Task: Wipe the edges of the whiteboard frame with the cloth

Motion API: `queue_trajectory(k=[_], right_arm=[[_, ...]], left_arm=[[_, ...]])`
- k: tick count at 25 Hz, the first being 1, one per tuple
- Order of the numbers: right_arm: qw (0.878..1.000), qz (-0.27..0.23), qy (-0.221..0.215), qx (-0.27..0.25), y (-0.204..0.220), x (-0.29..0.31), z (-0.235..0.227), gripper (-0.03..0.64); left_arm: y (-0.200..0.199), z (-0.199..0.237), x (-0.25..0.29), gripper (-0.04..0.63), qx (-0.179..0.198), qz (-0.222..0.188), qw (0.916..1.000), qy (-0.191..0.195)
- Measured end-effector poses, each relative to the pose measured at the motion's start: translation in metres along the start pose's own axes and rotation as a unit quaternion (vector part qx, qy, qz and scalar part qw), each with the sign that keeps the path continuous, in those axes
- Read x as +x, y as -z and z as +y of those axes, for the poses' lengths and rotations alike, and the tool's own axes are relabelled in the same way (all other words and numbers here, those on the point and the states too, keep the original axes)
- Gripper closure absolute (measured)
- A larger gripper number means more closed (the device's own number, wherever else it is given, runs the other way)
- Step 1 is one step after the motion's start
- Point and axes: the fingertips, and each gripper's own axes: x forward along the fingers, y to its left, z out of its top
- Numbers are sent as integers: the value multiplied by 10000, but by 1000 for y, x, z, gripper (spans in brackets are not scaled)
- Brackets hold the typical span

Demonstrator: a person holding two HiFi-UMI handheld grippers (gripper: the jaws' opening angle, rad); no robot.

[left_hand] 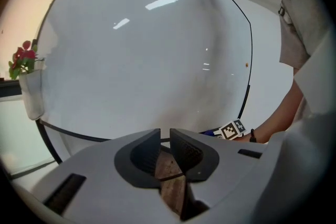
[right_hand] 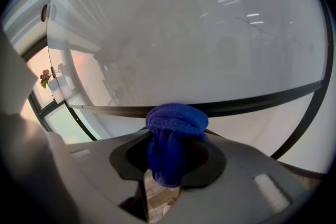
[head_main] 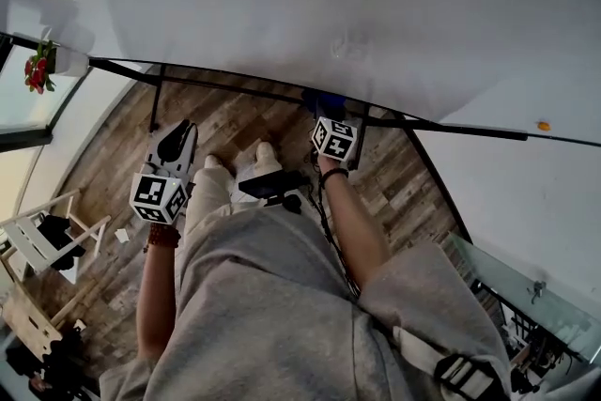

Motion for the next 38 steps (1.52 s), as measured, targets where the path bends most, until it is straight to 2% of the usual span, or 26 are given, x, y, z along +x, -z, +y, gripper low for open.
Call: queue_trajectory(k=[7, 11, 18, 24, 30, 38], right_arm=[[9999, -110, -13, -126, -3, 3, 0, 485], [9999, -66, 119, -26, 1, 2, -1, 485], [9997, 35, 249, -36, 2, 2, 4, 485], [9996, 80, 254, -29, 3, 6, 19, 485], [9997, 161, 165, -86, 4, 11, 32, 484], [9995, 173, 242, 118, 5, 17, 44, 485]], left_arm=[[-16, -29, 49, 534, 382, 41, 9964, 760], [-26, -30, 51, 534, 342, -58, 9944, 998], [-25, -8, 46, 534, 191, -14, 9950, 981], [-23, 0, 44, 534, 284, 79, 9938, 1076], [-21, 10, 45, 534, 218, 109, 9939, 1078], [-21, 30, 44, 534, 139, 109, 9946, 1019]])
